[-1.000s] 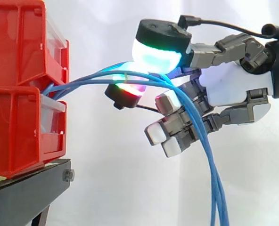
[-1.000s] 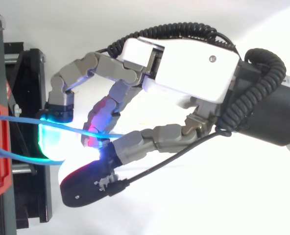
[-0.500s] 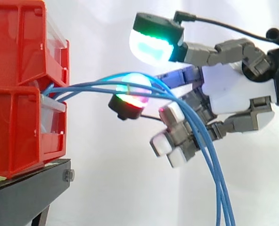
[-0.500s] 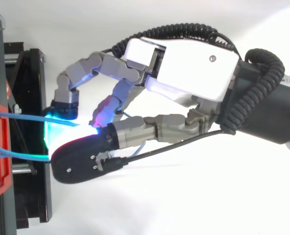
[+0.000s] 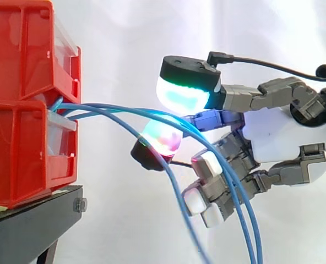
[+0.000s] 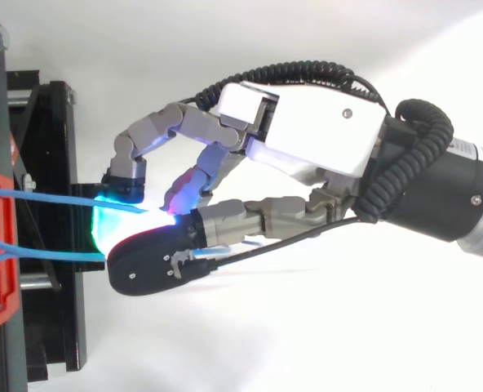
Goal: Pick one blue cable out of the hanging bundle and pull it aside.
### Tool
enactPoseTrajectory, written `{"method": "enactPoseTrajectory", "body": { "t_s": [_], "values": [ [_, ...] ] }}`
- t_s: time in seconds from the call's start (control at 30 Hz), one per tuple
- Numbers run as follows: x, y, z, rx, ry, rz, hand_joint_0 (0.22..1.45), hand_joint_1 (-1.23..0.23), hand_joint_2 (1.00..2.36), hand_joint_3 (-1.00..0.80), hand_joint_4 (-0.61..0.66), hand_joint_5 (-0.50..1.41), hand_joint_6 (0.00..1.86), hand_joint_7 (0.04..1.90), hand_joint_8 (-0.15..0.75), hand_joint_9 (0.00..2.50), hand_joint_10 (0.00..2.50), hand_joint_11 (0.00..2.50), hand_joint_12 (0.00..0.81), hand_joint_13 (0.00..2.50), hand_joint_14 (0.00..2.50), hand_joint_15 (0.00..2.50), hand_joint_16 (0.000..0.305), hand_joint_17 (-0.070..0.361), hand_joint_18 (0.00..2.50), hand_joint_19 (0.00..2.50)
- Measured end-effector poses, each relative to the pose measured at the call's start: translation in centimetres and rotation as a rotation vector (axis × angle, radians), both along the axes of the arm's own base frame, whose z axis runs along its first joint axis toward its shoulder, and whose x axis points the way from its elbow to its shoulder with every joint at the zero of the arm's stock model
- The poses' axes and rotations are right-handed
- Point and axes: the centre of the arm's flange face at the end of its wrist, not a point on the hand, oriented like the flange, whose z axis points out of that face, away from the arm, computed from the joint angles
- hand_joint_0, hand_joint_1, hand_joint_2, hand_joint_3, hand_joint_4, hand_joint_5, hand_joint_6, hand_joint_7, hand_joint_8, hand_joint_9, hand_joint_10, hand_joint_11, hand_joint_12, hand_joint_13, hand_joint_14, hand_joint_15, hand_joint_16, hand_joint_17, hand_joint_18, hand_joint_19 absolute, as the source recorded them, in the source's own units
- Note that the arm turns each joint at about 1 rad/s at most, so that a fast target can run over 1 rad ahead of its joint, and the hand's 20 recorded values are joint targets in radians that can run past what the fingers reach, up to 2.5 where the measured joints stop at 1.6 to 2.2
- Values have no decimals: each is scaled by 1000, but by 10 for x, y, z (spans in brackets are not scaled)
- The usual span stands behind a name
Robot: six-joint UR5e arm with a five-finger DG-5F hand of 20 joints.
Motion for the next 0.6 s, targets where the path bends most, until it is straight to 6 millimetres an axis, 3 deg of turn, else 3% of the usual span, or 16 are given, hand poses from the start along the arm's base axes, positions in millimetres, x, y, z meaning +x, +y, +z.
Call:
{"method": "enactPoseTrajectory", "body": {
  "t_s": [0.43,0.6],
  "values": [
    [-5,-2,-2,31,32,-14,550,-681,1007,-408,54,-138,905,813,275,1301,28,981,352,1005,25,618,53,118,850,553],
    [-5,-2,2,36,38,-15,573,-682,1010,-362,32,-131,905,826,273,1150,25,801,341,929,23,573,51,116,822,540]
  ]
}}
